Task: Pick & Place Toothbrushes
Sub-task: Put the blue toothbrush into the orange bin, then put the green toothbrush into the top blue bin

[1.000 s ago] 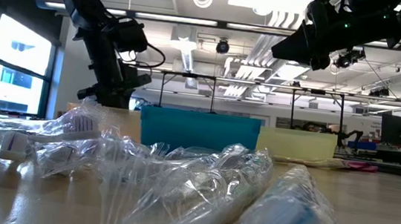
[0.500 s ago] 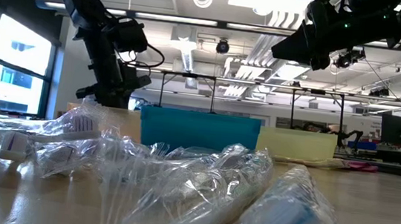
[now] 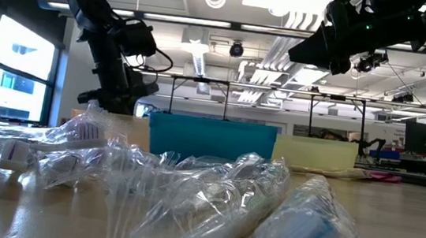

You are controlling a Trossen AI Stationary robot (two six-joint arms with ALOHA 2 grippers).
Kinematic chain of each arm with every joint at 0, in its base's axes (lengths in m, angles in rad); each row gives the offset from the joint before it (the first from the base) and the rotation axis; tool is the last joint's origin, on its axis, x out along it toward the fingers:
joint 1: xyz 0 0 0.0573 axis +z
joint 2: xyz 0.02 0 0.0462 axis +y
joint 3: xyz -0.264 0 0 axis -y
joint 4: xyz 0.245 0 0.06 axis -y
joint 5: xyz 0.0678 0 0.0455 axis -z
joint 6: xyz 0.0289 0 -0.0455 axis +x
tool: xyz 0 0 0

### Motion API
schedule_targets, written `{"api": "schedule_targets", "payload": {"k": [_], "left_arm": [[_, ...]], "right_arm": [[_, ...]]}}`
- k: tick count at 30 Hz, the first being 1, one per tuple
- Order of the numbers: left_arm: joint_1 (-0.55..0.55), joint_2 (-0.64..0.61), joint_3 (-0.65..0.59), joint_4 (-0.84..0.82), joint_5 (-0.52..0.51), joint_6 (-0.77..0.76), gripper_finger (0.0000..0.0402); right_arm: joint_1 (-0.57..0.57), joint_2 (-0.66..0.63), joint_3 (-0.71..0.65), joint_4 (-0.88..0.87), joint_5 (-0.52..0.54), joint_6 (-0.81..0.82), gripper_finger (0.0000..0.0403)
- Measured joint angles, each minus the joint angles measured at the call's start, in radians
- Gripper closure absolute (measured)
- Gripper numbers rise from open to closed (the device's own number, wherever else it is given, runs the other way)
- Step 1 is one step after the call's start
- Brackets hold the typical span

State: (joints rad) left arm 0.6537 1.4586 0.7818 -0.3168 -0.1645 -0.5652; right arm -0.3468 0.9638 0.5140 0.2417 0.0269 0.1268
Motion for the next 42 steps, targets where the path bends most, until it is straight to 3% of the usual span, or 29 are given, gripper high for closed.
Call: {"api": "schedule_targets", "payload": {"k": [10,19,31,42], "left_arm": [[-0.032,0.107,-0.001,0.022,-0.006,0.007,0.0352],[-0.032,0.113,0.000,0.034,-0.006,0.009,0.0351],[-0.032,0.113,0.000,0.040,-0.005,0.010,0.0267],[-0.032,0.113,0.000,0.042,-0.005,0.010,0.0257]], "right_arm": [[0.000,0.000,0.000,-0.001,0.000,0.001,0.0292],[0.000,0.000,0.000,-0.001,0.000,0.003,0.0292],[0.000,0.000,0.000,-0.002,0.000,0.003,0.0292],[0.000,0.000,0.000,-0.002,0.000,0.003,0.0292]]}}
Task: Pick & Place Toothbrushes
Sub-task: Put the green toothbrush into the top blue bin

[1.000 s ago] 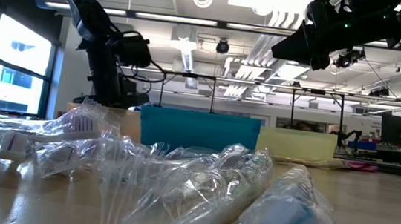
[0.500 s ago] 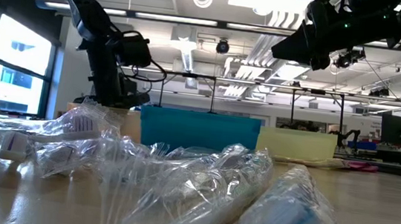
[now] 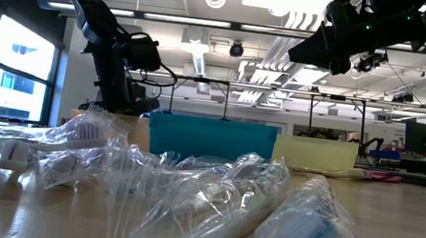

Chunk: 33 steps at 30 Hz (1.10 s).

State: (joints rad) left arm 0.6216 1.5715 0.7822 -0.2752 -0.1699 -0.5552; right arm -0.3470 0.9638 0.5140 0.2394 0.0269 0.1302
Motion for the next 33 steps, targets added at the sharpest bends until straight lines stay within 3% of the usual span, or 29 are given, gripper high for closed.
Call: {"api": "schedule_targets", "payload": {"k": [33], "left_arm": [[0.000,-0.047,0.001,0.045,0.050,0.027,0.0256]], "right_arm": [[0.000,0.000,0.000,0.000,0.000,0.000,0.0292]]}}
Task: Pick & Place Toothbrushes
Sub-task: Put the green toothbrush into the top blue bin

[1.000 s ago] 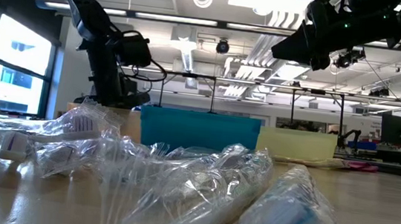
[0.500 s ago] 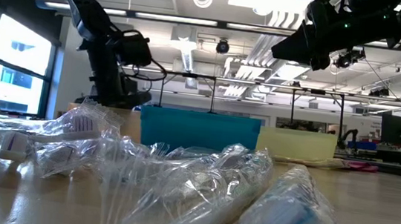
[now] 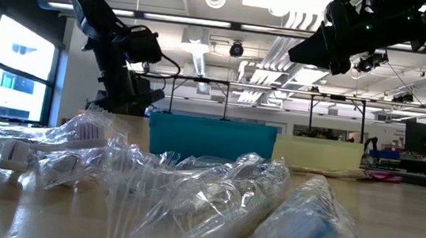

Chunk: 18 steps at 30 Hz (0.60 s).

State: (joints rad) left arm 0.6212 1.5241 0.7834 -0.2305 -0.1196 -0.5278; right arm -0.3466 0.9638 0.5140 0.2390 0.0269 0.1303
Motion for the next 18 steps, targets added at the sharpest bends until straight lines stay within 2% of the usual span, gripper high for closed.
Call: {"api": "schedule_targets", "payload": {"k": [8,12,18], "left_arm": [[-0.005,-0.127,0.000,-0.051,-0.002,0.028,0.0256],[-0.043,-0.211,0.000,-0.085,-0.024,0.078,0.0256],[-0.155,-0.319,0.000,-0.082,-0.148,0.191,0.0256]], "right_arm": [[0.000,0.000,0.000,0.000,0.000,0.000,0.0292],[0.000,0.000,0.000,0.000,0.000,0.000,0.0292],[0.000,0.000,0.000,0.000,0.021,0.000,0.0292]]}}
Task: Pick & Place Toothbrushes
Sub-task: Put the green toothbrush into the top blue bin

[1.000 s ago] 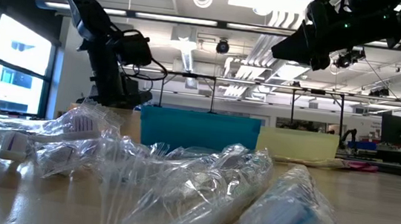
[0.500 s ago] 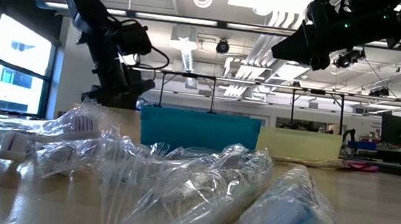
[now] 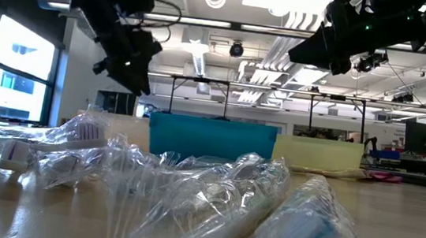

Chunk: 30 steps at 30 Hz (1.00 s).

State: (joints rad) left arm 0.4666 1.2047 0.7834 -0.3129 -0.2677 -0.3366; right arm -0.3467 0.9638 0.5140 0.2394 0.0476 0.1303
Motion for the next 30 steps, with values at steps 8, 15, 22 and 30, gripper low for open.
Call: {"api": "schedule_targets", "payload": {"k": [8,15,22,30], "left_arm": [[-0.135,-0.052,0.000,0.081,-0.056,0.147,0.0256],[-0.225,-0.053,0.000,0.209,-0.056,0.259,0.0256],[-0.244,-0.137,-0.040,0.225,-0.051,0.338,0.0256],[-0.245,-0.360,-0.255,0.344,-0.039,0.340,0.0256]], "right_arm": [[0.000,0.009,0.000,0.001,0.006,0.000,0.0292],[0.000,0.009,0.000,0.001,0.005,0.000,0.0292],[0.000,0.009,0.000,0.000,0.002,0.000,0.0292],[0.000,0.009,0.000,-0.001,0.002,0.007,0.0292]]}}
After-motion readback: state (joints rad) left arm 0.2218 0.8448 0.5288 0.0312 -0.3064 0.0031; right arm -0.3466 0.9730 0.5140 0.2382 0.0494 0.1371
